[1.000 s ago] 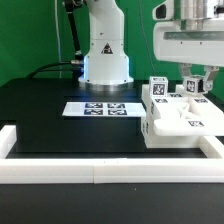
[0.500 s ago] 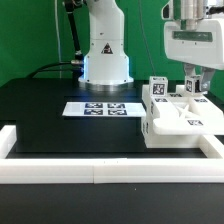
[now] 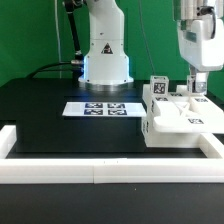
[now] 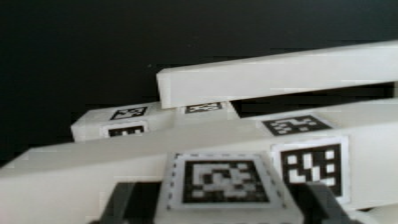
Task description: Assemble chair
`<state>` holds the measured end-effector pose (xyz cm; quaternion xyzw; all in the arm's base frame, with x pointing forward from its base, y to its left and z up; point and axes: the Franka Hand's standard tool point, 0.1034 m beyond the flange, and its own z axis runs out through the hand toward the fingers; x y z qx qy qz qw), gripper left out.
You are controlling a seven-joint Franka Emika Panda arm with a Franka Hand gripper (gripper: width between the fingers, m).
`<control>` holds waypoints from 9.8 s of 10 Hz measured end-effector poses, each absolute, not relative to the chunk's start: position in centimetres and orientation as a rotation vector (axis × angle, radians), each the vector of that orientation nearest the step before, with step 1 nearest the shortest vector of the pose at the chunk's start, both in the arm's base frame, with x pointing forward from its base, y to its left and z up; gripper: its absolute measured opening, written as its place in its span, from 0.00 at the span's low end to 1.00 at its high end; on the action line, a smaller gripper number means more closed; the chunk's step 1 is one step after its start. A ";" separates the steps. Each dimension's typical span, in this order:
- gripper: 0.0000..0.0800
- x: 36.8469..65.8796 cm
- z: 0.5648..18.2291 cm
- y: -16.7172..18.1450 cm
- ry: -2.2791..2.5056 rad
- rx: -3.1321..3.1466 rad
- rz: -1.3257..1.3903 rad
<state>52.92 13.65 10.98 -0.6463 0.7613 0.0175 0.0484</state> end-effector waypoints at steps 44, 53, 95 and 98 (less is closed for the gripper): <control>0.34 53.0 10.8 12.8 1.028 -2.926 -0.048; 0.34 52.9 10.7 13.0 1.857 -2.465 -0.016; 0.36 53.6 11.1 13.1 1.084 -2.926 0.008; 0.36 53.6 11.1 13.1 1.358 -2.810 0.011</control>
Offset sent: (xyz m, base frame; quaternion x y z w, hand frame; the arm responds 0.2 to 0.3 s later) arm 0.0000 0.0000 0.0000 0.0000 0.0000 0.1938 0.9810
